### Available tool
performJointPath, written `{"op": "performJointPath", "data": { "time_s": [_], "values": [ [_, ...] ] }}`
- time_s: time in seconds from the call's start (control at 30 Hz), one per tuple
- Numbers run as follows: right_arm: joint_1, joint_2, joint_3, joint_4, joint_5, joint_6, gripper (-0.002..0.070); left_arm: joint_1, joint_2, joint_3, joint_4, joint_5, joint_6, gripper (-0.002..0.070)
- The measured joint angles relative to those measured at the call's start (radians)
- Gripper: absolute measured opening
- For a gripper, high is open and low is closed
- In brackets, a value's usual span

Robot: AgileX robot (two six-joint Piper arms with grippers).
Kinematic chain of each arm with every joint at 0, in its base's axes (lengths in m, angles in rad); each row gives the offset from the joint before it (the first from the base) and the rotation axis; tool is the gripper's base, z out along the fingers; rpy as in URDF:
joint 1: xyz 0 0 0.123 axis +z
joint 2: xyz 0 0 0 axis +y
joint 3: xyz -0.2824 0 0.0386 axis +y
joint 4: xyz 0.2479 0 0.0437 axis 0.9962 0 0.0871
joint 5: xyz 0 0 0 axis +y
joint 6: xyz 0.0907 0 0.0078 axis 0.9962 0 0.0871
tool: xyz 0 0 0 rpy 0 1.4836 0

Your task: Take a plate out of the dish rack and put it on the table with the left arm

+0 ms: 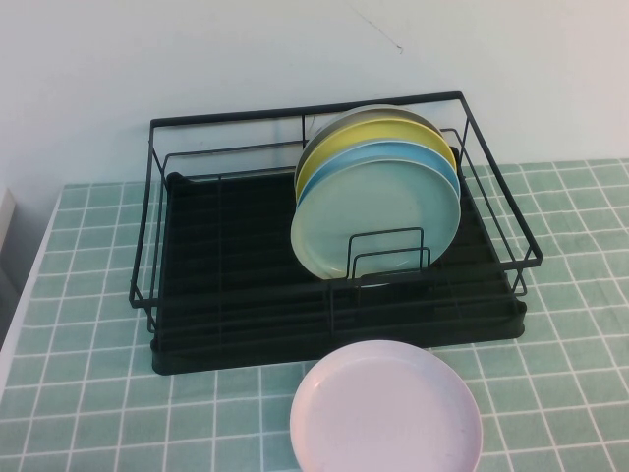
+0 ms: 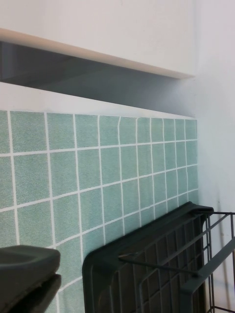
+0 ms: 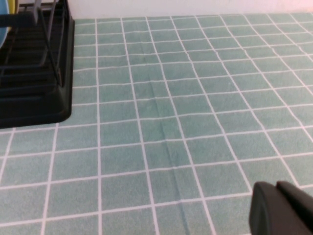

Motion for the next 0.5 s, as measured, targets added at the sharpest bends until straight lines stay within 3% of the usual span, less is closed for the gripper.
{"op": "performJointPath", "data": {
  "time_s": [0.5],
  "values": [
    [0.0, 0.0, 0.0, 0.0, 0.0, 0.015, -0.0002, 0.0, 0.0, 0.0, 0.0, 0.0, 0.0, -0.0002]
  ]
}}
